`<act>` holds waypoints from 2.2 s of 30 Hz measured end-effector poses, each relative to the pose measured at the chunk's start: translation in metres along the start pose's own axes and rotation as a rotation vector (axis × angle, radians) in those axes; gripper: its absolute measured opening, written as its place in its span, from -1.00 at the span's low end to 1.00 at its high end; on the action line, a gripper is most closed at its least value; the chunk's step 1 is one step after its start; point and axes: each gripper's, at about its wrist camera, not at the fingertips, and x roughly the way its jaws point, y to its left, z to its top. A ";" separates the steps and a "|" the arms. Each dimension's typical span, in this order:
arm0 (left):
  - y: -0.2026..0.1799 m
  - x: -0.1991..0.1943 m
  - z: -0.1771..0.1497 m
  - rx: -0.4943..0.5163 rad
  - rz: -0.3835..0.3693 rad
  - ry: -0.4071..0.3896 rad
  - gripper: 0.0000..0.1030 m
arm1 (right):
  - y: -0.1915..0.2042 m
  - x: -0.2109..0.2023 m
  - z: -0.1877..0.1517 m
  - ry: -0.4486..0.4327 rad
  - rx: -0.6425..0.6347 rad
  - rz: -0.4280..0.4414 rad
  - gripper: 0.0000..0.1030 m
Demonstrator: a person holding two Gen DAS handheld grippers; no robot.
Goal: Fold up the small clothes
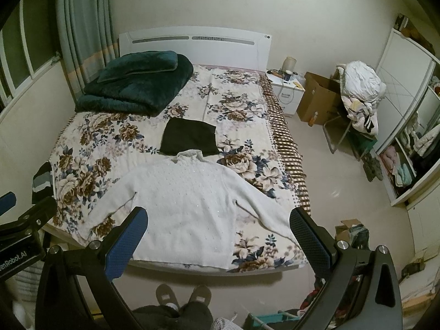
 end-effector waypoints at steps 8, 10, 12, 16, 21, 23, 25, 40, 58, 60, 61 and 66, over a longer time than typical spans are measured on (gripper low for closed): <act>0.000 0.000 -0.001 0.000 0.000 -0.002 1.00 | 0.000 0.002 -0.001 -0.002 0.000 0.000 1.00; 0.000 0.000 -0.003 0.001 0.000 -0.003 1.00 | 0.000 0.002 -0.001 -0.003 -0.001 0.000 1.00; 0.000 0.000 -0.002 -0.001 -0.001 -0.003 1.00 | 0.000 0.002 -0.001 -0.002 0.000 0.001 1.00; 0.004 -0.004 0.014 0.001 0.000 -0.005 1.00 | 0.001 0.002 0.003 -0.003 -0.001 0.001 1.00; 0.004 -0.004 0.015 0.002 -0.002 -0.005 1.00 | 0.001 0.004 0.001 -0.001 0.001 0.002 1.00; 0.004 -0.004 0.013 0.002 -0.002 -0.005 1.00 | 0.000 0.006 -0.002 -0.004 0.002 0.002 1.00; 0.004 -0.004 0.011 0.000 -0.003 -0.007 1.00 | 0.000 0.007 -0.003 -0.005 0.000 0.000 1.00; -0.007 0.085 0.040 0.056 0.075 -0.139 1.00 | -0.066 0.139 -0.025 0.138 0.318 -0.074 1.00; -0.124 0.433 0.013 0.150 0.255 0.168 1.00 | -0.372 0.526 -0.236 0.517 0.994 -0.180 0.47; -0.138 0.473 0.006 0.159 0.273 0.196 1.00 | -0.406 0.566 -0.269 0.521 1.116 -0.193 0.47; -0.139 0.485 0.003 0.160 0.282 0.206 1.00 | -0.420 0.580 -0.281 0.517 1.162 -0.203 0.46; -0.154 0.555 -0.015 0.136 0.290 0.274 1.00 | -0.485 0.631 -0.336 0.491 1.289 -0.320 0.47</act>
